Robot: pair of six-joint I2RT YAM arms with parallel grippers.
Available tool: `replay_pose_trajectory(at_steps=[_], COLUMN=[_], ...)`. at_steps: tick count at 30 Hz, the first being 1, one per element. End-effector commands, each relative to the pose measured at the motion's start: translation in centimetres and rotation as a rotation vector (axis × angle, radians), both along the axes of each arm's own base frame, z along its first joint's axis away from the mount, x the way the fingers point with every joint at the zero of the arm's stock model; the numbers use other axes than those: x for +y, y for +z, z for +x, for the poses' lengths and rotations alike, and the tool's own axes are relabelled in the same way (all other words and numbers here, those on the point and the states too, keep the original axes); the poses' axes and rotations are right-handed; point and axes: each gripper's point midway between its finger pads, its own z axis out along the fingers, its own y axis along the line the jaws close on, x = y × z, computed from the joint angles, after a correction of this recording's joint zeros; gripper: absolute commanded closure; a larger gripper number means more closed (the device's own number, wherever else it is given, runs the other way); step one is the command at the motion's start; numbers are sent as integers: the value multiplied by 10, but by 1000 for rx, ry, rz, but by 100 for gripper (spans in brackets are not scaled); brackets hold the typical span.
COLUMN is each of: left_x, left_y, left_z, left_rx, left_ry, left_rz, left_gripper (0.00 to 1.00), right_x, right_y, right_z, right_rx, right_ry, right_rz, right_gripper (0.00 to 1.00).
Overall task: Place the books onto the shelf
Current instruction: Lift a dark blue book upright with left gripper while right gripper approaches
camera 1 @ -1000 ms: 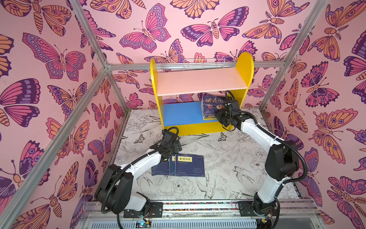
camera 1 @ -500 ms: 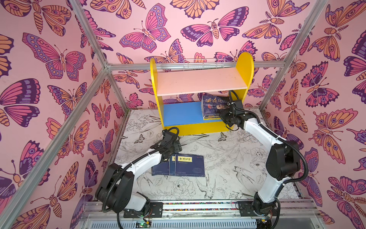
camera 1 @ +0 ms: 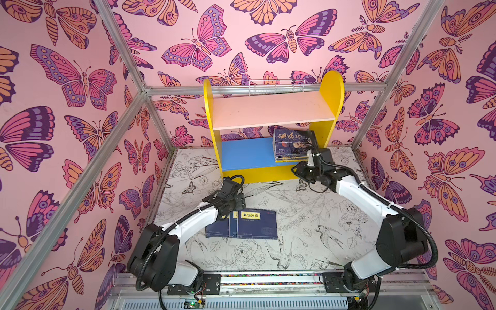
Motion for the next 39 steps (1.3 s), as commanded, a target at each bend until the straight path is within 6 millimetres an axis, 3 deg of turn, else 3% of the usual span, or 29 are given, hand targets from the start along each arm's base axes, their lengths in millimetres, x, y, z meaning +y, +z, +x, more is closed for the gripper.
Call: replay_pose_trajectory(at_steps=[1,4,8,14,19,26,31,35,39], left_x=[-3,-11,-23,-28,-18,8,8,5,-4], left_y=[-1,1,-3,-39,-55,-73,-77,-70,-52], left_z=[-22,-35,-59,-98,-102,-94,-90,-82,-68], left_rx=[49,76,144,353,413,473,518,495,422], left_ry=[-114,-198,-315,-361,-329,-204,-180,-175,-203], left_rz=[20,10,4,-11,48,170,116,75,-8], left_gripper=[20,20,20,20,22,24,24,22,18], right_x=[54,68,66,60,73,104,122,131,133], right_y=[-35,-74,-112,-153,-161,-121,-72,-37,-20], right_z=[-68,-119,-154,-178,-176,-145,-125,-116,-111], right_rx=[76,234,392,548,538,397,279,171,99], right_ry=[418,619,709,737,749,788,795,798,797], right_rz=[-34,-100,-128,-110,-26,84,222,312,326], right_gripper=[55,53,50,50,50,59,82,98,100])
